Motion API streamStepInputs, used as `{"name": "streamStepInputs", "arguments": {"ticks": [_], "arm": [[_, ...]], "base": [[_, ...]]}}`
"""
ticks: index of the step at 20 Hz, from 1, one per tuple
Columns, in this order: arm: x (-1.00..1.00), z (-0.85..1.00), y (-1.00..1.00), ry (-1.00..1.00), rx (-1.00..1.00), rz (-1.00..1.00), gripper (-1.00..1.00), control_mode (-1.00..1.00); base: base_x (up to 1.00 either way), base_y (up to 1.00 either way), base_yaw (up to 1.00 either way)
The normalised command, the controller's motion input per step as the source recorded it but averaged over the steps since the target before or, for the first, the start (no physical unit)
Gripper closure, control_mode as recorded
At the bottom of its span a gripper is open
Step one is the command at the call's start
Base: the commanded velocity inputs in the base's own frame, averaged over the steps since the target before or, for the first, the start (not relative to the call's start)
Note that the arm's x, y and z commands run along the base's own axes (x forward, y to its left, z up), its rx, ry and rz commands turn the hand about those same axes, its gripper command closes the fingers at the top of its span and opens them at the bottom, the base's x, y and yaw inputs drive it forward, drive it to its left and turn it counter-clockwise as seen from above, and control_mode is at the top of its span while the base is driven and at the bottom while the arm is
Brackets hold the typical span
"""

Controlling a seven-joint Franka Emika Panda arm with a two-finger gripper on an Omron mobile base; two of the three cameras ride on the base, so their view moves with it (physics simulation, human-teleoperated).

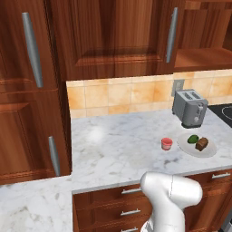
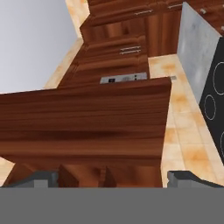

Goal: Pick the avocado and bread from the counter and place them on the plate. Then pick the jam from the cabinet and place it next to the plate. Lastly close the cabinet door.

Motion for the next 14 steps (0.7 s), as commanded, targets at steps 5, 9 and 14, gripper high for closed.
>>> {"name": "streamStepInputs", "arguments": {"ticks": [5,9,14], "arm": [[-0.25,0.05,-0.15,0.00,0.00,0.00,-1.00,-1.00],[-0.27,0.04,-0.17,0.00,0.00,0.00,-1.00,-1.00],[-0.19,0.05,-0.22,0.00,0.00,-0.01,-1.00,-1.00]], "base": [[0.00,0.00,0.00],[0.00,0.00,0.00],[0.00,0.00,0.00]]}}
